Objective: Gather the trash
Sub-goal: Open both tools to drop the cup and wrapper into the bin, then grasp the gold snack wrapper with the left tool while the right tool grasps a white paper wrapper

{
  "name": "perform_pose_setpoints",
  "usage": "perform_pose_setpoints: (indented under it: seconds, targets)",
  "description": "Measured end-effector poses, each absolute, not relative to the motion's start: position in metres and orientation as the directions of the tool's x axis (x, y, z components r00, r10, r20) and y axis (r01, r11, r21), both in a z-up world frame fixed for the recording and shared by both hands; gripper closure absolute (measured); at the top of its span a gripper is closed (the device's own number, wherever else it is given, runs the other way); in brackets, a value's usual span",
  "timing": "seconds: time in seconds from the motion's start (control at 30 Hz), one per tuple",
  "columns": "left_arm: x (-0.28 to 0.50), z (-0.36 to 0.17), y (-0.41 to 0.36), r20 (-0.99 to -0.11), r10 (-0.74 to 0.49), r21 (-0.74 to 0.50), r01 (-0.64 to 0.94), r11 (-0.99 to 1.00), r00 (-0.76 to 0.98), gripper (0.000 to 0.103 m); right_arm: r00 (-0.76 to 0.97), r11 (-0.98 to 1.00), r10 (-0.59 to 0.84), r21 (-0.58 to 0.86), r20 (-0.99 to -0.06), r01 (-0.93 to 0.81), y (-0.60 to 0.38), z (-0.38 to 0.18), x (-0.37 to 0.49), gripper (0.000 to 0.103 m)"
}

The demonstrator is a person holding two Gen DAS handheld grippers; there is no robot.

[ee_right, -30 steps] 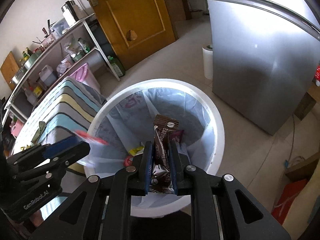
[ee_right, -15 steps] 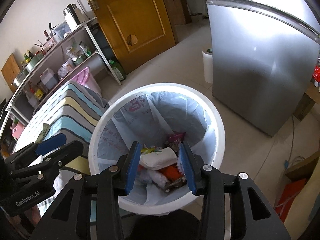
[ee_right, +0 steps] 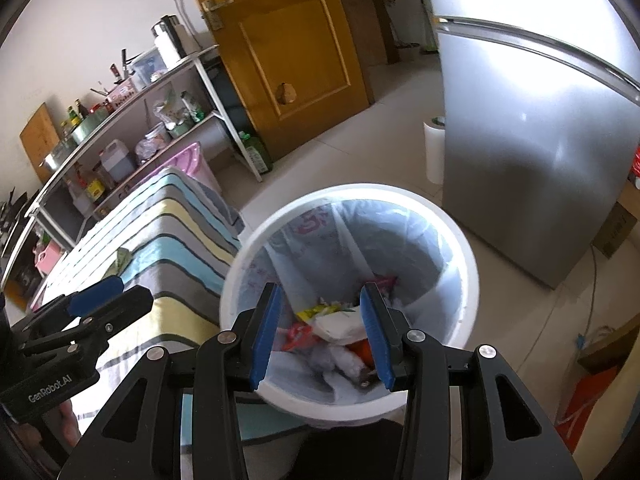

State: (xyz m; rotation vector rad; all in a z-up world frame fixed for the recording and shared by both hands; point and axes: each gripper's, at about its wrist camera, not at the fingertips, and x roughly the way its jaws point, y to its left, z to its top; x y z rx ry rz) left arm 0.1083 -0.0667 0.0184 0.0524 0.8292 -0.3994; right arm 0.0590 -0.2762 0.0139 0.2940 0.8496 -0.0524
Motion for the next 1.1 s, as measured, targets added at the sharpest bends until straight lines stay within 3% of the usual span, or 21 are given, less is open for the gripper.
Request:
perform_pose_setpoints:
  seconds: [0.37,0.9,1.1]
  targets:
    - [0.097,0.017,-0.006,-0.725,-0.253,-0.112,0.253,0.961,0.641,0.037,0.674,0.967,0.143,0.246,-0.724,0.059,-0.232,0.023,0.065,0.060]
    - [0.097,0.000,0.136,-0.748,-0.086,-0.156,-0.049,0.986,0.658,0.034,0.625,0.966,0.260,0.207,-0.736,-0.157,-0.126,0.024,0.102,0.060]
    - [0.112,-0.012,0.161,-0.767,-0.126,-0.230,-0.087,0.969,0.629,0.034,0.598,0.959,0.277,0.180,-0.752,-0.218,-0.094,0.020,0.116,0.060]
